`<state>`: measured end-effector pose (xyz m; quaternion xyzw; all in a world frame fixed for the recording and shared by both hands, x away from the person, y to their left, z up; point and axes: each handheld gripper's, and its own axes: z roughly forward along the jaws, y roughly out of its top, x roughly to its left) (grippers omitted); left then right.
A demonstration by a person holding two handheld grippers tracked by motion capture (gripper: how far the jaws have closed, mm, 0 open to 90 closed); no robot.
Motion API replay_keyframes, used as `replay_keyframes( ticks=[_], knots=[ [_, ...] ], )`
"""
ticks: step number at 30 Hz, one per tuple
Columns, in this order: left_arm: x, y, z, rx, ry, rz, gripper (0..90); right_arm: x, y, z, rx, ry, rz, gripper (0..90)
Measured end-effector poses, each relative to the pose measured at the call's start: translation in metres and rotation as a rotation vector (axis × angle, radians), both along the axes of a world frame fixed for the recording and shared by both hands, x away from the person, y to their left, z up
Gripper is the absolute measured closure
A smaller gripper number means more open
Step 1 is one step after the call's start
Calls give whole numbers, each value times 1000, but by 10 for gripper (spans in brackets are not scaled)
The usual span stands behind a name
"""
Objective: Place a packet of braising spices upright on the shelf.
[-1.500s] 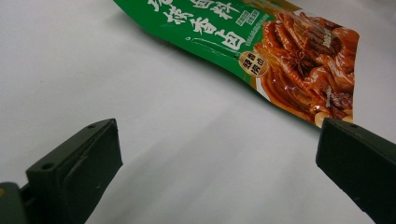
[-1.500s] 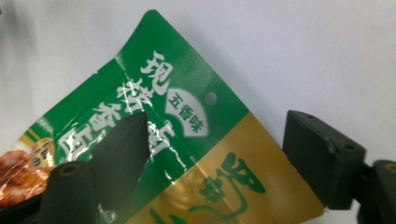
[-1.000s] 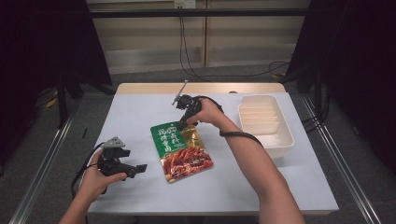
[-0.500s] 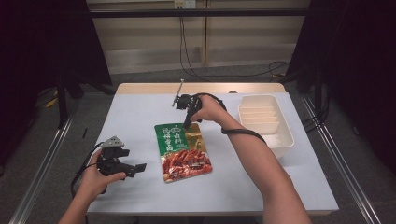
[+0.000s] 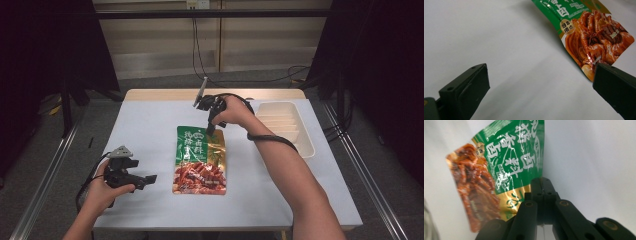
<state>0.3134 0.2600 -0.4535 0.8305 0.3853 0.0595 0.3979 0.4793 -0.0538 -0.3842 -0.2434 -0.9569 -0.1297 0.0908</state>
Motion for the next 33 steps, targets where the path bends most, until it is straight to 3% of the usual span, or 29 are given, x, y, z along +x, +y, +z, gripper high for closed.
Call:
replay_keyframes(
  ticks=[4, 14, 23, 33],
  knots=[
    [0, 0, 1, 1, 3, 1, 4, -4, -7, 16, -11, 36, -62, 900],
    [-2, -1, 3, -5, -1, 3, 4, -17, -12, 50, -24, 36, -60, 900],
    [-2, -1, 4, -7, -1, 4, 4, -31, -11, 93, -27, -6, -52, 900],
    [-3, -1, 5, -8, 1, 4, 4, -41, -18, 125, -34, -64, -47, 900]
  ],
)
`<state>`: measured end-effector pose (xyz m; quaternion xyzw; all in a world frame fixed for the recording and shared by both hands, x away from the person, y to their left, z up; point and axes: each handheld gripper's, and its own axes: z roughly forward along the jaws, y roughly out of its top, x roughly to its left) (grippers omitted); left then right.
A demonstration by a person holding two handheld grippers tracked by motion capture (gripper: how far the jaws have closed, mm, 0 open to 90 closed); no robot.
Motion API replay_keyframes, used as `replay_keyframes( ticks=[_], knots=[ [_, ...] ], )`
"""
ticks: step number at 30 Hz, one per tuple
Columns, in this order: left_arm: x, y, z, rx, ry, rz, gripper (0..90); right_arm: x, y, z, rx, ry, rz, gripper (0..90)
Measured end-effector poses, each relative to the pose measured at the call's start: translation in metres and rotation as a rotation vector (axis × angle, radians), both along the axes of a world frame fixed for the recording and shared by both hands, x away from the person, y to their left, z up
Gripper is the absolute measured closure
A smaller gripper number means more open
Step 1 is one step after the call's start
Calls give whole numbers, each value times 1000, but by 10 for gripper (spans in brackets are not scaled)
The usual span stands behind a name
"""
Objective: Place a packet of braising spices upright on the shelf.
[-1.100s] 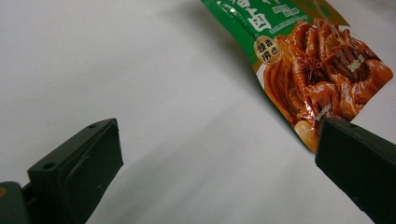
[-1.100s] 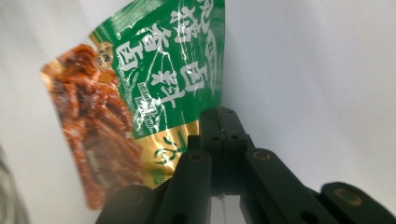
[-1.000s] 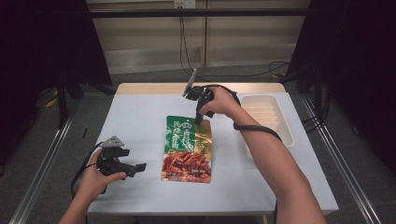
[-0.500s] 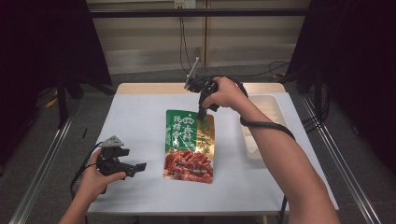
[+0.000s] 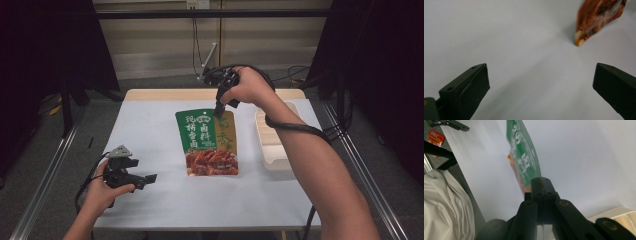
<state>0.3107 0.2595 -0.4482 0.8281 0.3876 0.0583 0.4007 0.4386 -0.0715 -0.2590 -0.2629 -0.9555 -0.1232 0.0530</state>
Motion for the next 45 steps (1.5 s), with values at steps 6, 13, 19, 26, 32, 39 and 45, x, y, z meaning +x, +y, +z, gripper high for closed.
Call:
replay_keyframes(
  ticks=[6, 13, 19, 26, 32, 39, 45],
  knots=[
    [0, -1, 0, -7, 2, 5, 4, -3, -7, 19, -18, -34, -37, 900],
    [0, -1, -1, -2, 3, 3, 4, 1, -22, 36, -60, -56, -102, 900],
    [1, -1, -1, -9, 5, 11, 4, 3, -37, 43, -81, -43, -136, 900],
    [1, 0, -2, -6, 7, 2, 4, 0, -55, 53, -83, -48, -146, 900],
    [0, 0, -1, -8, 5, 1, 4, -2, -65, 62, -82, -70, -146, 900],
    [0, -1, -2, -8, 4, 1, 4, -2, -84, 67, -85, -89, -158, 900],
    [0, -1, -2, -3, 6, -1, 4, -3, -98, 68, -76, -78, -167, 900]
  ],
)
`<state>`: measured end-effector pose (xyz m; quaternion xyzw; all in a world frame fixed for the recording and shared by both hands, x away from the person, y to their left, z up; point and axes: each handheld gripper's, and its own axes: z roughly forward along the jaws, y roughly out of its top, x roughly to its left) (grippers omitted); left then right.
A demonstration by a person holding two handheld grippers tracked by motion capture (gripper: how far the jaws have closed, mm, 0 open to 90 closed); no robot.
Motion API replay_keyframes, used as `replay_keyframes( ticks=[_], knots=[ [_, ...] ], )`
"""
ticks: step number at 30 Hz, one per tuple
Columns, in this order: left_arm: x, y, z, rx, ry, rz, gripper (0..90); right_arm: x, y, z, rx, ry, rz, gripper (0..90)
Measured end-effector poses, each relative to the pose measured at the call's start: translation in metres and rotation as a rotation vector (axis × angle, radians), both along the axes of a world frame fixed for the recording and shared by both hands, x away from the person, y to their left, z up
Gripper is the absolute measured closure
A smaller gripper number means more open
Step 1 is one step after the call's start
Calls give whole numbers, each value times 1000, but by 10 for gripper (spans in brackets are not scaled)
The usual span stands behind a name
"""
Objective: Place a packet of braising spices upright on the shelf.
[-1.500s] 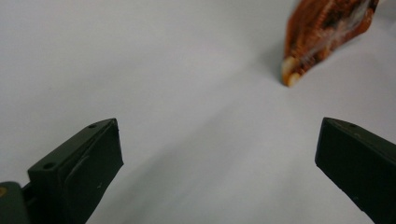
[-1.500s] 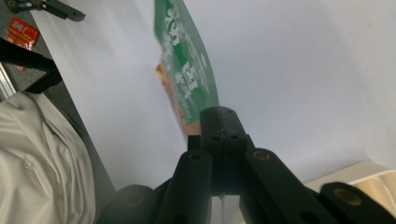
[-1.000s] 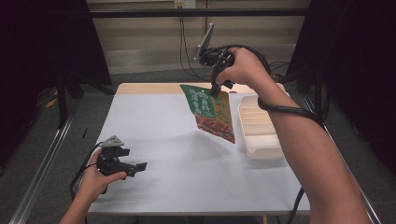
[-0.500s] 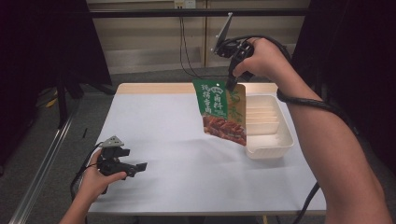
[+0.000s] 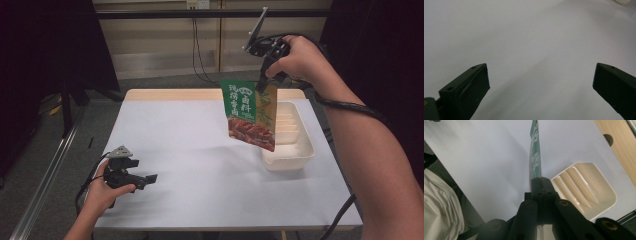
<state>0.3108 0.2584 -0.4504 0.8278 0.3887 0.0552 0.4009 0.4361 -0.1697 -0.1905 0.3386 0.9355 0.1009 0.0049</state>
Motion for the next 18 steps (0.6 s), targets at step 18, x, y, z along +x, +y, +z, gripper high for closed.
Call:
replay_keyframes(
  ticks=[18],
  knots=[
    [-1, -1, 0, 2, -4, 11, 4, -14, -35, 6, -18, 1, -45, 900]
  ],
)
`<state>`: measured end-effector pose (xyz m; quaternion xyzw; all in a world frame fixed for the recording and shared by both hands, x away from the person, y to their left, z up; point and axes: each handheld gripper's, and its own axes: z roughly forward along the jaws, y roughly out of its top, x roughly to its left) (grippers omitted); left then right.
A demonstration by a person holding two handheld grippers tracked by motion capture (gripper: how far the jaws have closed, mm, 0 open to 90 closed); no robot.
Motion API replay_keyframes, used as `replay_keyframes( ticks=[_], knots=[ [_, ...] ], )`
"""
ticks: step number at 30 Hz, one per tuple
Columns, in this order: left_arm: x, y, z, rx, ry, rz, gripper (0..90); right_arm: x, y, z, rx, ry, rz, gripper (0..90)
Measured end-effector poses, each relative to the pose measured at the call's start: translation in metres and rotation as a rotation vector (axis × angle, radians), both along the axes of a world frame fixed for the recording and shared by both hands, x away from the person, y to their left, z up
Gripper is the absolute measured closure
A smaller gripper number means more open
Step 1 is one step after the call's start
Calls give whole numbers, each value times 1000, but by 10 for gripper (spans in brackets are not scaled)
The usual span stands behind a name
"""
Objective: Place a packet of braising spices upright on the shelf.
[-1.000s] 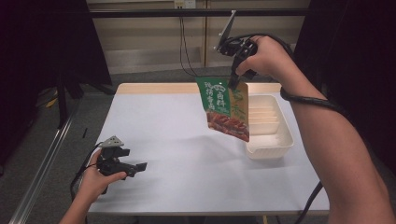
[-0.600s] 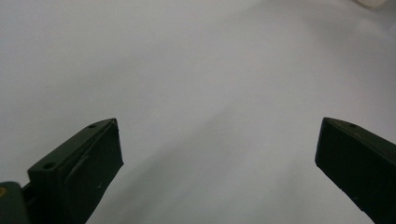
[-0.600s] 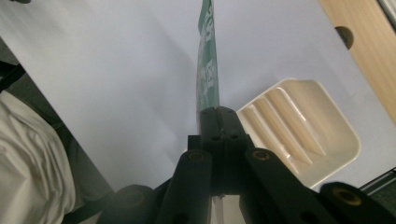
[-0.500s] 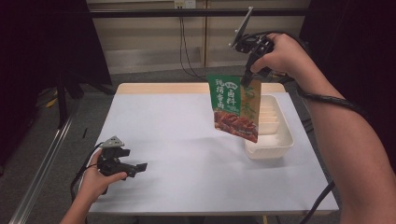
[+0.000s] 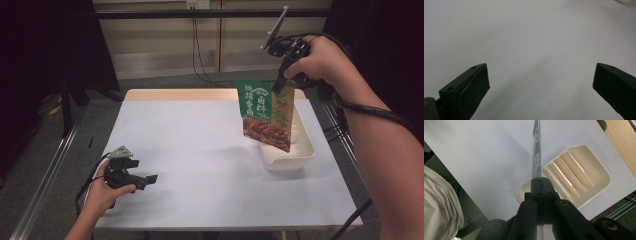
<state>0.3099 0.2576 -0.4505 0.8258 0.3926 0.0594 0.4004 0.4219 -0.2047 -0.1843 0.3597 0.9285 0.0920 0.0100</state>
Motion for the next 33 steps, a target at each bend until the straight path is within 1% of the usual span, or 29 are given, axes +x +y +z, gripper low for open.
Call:
replay_keyframes(
  ticks=[1, 2, 3, 4, 9, 10, 11, 12, 13, 14, 15, 16, 18, 19, 20, 22, 23, 26, 27, 28, 29, 30, 31, 32, 33],
  knots=[
    [0, 0, 0, -2, 2, -1, 4, 0, 0, 0, 0, 0, 0, 900],
    [0, 0, 0, 0, 1, 0, 4, -2, -4, -1, 0, 2, -11, 900],
    [0, 0, 0, 1, 4, -4, 4, -3, -6, -1, -4, 12, -9, 900],
    [0, 0, 0, 3, 3, -4, 4, -4, -8, -2, -2, 3, -12, 900],
    [0, -1, 0, 7, 1, -3, 4, -7, -15, -4, 1, 11, -22, 900],
    [0, 0, 1, 5, 3, -5, 4, -9, -18, -5, 13, 9, -24, 900],
    [0, 0, 1, 5, 3, -5, 4, -9, -18, -5, 13, 9, -24, 900],
    [0, 0, 1, 3, 2, -3, 4, -10, -20, -5, 14, 5, -24, 900],
    [0, 0, 1, 5, 0, -3, 4, -12, -23, -5, 26, 10, -37, 900],
    [0, 0, 1, 5, 0, -3, 4, -13, -24, -4, 19, 1, -31, 900],
    [0, 0, 1, 5, 0, -2, 4, -14, -25, -4, 21, 2, -41, 900],
    [0, 0, 1, 4, 1, -1, 4, -14, -26, -4, 24, 5, -39, 900],
    [0, -1, 1, 6, 3, -2, 4, -15, -29, -3, 19, -2, -43, 900],
    [0, -1, 1, 6, 3, -2, 4, -16, -29, -2, 21, 3, -55, 900],
    [0, -1, 1, 6, -3, -2, 4, -17, -30, -2, 16, -3, -58, 900],
    [-1, -1, 1, 3, -4, 3, 4, -17, -31, -1, 21, 4, -65, 900],
    [-1, 0, 1, 4, -5, 3, 4, -17, -33, 0, 14, -2, -58, 900],
    [-1, -1, 1, 6, -4, 2, 4, -19, -36, 0, 13, -5, -69, 900],
    [-1, -1, 1, 7, -5, 1, 4, -19, -37, 1, 16, 3, -72, 900],
    [-1, -1, 1, 7, -5, 1, 4, -20, -39, 2, 14, -6, -76, 900],
    [-1, -1, 1, 6, -4, 2, 4, -21, -40, 2, 16, -3, -80, 900],
    [-1, -1, 1, 6, -4, 2, 4, -21, -42, 3, 10, -6, -81, 900],
    [-1, -1, 1, 5, -4, 3, 4, -21, -43, 3, 19, -8, -72, 900],
    [-1, -1, 1, 5, -4, 3, 4, -22, -44, 3, 16, -2, -87, 900],
    [-1, -1, 1, 4, -5, 4, 4, -23, -44, 4, 15, -9, -90, 900]
  ],
)
